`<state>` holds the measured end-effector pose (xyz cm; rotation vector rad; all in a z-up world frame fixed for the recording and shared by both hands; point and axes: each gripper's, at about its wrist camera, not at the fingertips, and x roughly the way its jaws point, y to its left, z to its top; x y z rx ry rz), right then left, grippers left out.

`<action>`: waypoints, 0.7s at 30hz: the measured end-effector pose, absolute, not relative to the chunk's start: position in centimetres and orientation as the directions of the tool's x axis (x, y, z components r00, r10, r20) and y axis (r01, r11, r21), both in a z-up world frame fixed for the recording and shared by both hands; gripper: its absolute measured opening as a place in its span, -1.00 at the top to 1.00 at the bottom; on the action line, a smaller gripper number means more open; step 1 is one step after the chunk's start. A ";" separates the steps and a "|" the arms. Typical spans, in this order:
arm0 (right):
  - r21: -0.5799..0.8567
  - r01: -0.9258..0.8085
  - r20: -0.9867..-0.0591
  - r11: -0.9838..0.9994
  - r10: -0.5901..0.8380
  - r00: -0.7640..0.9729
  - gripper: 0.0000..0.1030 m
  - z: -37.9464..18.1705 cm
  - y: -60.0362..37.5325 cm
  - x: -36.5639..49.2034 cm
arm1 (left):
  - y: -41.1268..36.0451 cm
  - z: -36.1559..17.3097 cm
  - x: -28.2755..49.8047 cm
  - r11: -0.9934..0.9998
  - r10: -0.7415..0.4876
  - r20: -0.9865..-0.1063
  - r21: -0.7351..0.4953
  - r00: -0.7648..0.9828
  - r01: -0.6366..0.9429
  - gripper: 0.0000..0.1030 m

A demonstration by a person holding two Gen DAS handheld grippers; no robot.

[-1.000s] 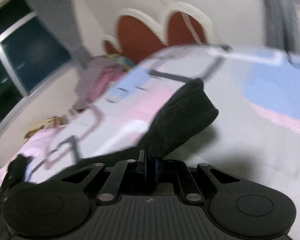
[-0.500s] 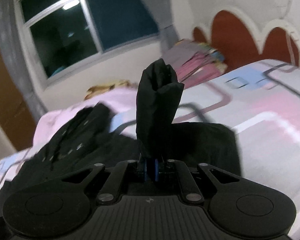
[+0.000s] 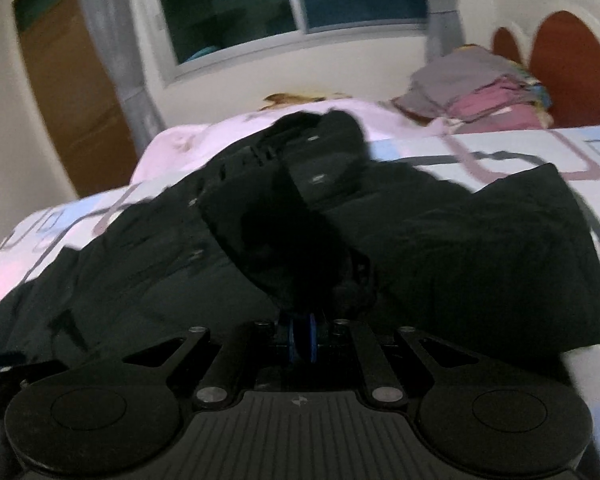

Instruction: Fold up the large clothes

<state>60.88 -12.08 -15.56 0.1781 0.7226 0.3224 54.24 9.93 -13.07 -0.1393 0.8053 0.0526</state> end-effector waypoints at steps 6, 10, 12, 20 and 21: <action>0.169 -0.286 -0.657 0.943 0.324 0.681 0.71 -16.7 -9.4 60.3 | 10.1 -13.1 54.7 0.991 -0.017 -0.718 -0.104 0.696 -0.084 -0.83; 0.166 -0.295 -0.617 0.941 0.332 0.713 -0.27 -15.9 -10.4 59.1 | 9.4 -13.0 55.2 0.991 -0.038 -0.712 -0.119 0.701 -0.066 -0.84; 0.203 -0.299 -0.612 0.932 0.359 0.705 -0.26 -15.3 -11.1 58.3 | 9.0 -12.9 55.4 0.990 -0.054 -0.708 -0.130 0.704 -0.055 -0.84; 0.306 -0.121 -0.563 0.944 0.282 0.777 0.26 -13.5 -16.8 58.1 | 6.7 -14.1 57.8 0.980 -0.151 -0.715 -0.197 0.683 0.011 -0.56; 0.298 -0.086 -0.569 0.951 0.249 0.784 0.26 -13.5 -17.4 58.2 | 6.5 -14.3 58.1 0.979 -0.158 -0.714 -0.204 0.682 0.013 -0.51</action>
